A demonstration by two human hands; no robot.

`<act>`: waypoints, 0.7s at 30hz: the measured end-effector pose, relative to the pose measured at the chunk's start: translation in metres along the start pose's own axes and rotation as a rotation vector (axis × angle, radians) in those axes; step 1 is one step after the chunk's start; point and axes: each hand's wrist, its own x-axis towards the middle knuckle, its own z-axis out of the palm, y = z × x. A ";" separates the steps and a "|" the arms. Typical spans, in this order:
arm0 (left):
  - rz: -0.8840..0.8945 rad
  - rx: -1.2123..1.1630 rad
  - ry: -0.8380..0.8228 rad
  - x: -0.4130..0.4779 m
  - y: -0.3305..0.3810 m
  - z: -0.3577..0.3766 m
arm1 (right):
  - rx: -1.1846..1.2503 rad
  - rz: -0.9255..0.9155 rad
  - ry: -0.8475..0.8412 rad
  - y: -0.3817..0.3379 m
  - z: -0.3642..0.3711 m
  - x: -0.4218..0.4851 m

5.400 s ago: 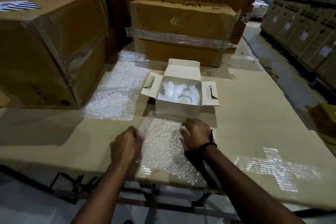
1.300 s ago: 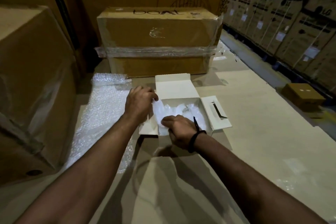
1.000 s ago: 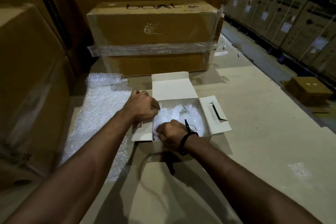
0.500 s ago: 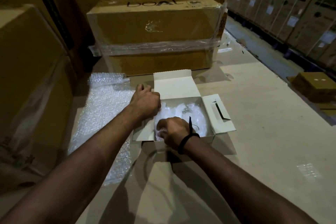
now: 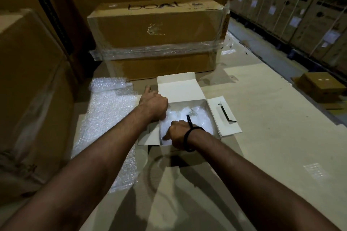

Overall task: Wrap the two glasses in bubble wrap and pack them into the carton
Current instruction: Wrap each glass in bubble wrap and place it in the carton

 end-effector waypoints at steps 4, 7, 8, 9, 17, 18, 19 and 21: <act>0.057 0.001 -0.077 -0.005 -0.005 0.000 | 0.078 -0.012 -0.004 0.001 -0.010 -0.008; 0.030 -0.009 -0.067 -0.009 -0.004 0.004 | 0.263 -0.025 0.090 0.014 -0.014 -0.022; 0.011 -0.013 -0.055 -0.010 -0.002 0.005 | 0.279 -0.021 0.104 0.018 -0.013 -0.025; -0.004 -0.007 -0.050 -0.010 0.001 0.005 | 0.264 -0.013 0.096 0.022 -0.010 -0.026; 0.016 0.130 -0.085 -0.007 0.023 0.008 | 0.152 0.013 -0.010 0.018 0.004 -0.026; 0.028 0.113 -0.098 -0.006 0.022 0.006 | 0.167 0.015 -0.007 0.020 0.003 -0.026; 0.029 0.077 -0.108 -0.007 0.019 0.004 | 0.184 0.014 0.007 0.021 0.003 -0.027; 0.011 -0.045 -0.053 -0.009 0.009 -0.004 | 0.240 0.031 0.068 0.027 0.001 -0.027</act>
